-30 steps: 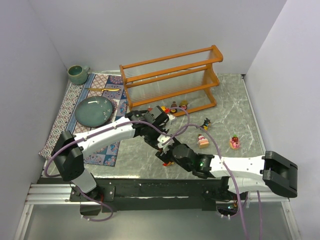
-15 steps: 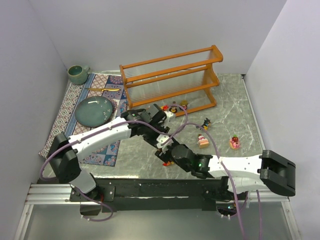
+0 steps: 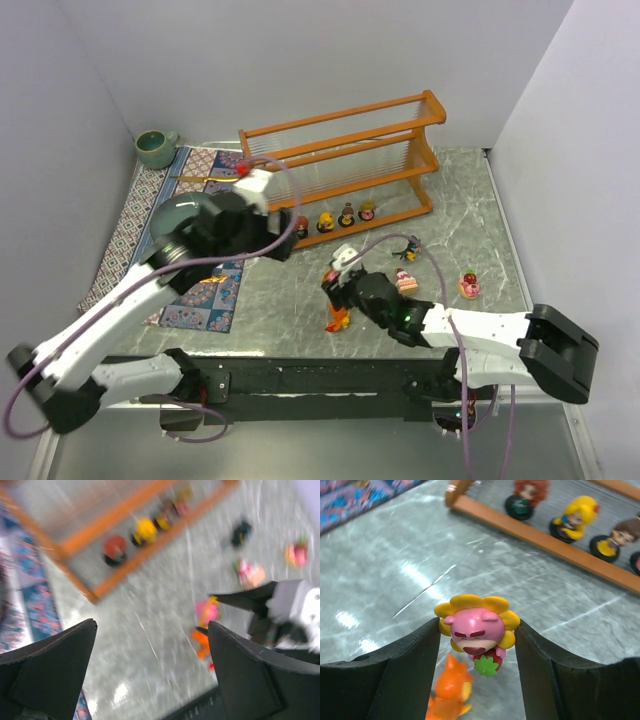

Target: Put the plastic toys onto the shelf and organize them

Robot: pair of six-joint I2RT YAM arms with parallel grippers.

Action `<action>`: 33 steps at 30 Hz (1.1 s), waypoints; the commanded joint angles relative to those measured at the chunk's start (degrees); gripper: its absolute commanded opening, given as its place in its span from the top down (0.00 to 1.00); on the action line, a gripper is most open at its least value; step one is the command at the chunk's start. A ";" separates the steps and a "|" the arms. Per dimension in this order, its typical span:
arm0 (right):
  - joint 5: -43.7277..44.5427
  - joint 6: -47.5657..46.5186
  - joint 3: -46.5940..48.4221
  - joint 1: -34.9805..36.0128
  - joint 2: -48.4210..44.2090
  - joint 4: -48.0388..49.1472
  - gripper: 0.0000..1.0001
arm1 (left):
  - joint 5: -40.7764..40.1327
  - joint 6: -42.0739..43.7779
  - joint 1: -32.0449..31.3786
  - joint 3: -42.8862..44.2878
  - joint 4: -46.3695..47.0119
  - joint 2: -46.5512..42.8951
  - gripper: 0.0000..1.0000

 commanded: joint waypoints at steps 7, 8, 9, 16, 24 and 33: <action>-8.37 4.92 5.12 -16.51 -5.88 3.95 0.95 | -16.35 -1.59 6.06 -12.93 15.53 -17.13 0.01; -9.94 4.84 5.65 -19.75 -5.61 5.00 0.96 | -16.44 -1.77 8.07 -13.89 15.97 -17.93 0.01; -11.00 4.84 6.35 -21.78 -5.52 5.88 0.95 | -16.35 -1.94 9.13 -14.51 16.49 -18.63 0.01; -22.69 9.13 13.02 -37.69 1.49 16.86 0.96 | -11.78 -2.20 19.24 -19.87 20.98 -24.87 0.01; -29.55 9.15 23.67 -46.32 13.45 20.83 0.96 | -10.55 -3.52 25.22 -22.16 22.39 -27.07 0.01; -33.60 10.73 31.23 -51.50 25.40 23.82 0.95 | -4.49 -4.67 28.56 -22.87 23.53 -25.41 0.01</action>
